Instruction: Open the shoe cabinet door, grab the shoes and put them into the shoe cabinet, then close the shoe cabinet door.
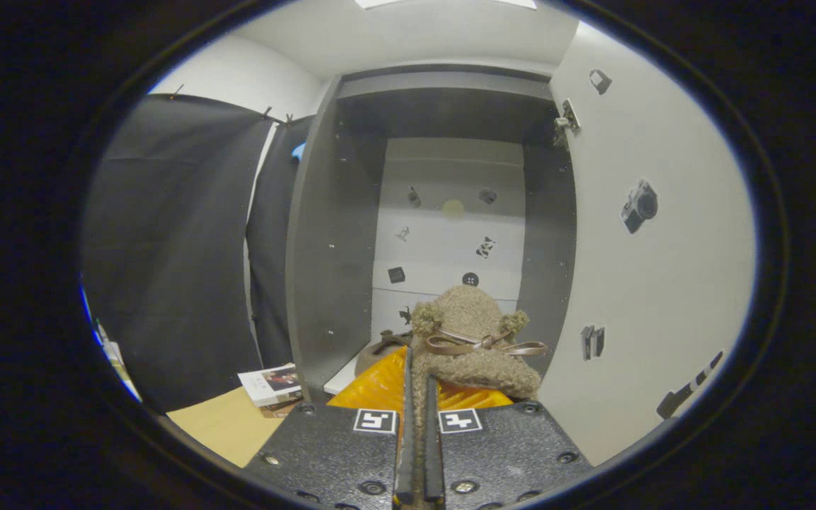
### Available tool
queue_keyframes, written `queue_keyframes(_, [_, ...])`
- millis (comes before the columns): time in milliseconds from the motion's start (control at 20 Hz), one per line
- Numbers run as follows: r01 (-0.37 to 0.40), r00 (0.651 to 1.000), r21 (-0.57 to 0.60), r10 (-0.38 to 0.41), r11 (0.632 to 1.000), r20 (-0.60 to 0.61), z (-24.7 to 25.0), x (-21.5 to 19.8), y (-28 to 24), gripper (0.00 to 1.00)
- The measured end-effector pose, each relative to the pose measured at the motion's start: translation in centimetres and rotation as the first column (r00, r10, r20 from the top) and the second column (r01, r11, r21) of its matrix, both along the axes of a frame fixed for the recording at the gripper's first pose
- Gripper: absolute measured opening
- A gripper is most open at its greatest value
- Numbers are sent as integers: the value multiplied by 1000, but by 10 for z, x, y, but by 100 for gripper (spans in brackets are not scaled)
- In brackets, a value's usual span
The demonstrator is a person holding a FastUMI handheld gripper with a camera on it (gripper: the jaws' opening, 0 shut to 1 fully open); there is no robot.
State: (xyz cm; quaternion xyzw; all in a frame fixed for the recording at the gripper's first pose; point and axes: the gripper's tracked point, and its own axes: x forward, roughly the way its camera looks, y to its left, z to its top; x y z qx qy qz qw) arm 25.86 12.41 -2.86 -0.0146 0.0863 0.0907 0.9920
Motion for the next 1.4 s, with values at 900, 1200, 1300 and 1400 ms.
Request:
queue_keyframes(900, [132, 985, -116, -143, 984, -95, -105, 220, -24, 9])
queue_keyframes(1200, [117, 978, -110, -134, 987, -157, -140, 255, -17, 18])
queue_keyframes(1300, [123, 975, -118, -142, 985, -172, -143, 256, -17, 30])
queue_keyframes(1400, [130, 969, -119, -151, 984, -196, -147, 250, -18, 43])
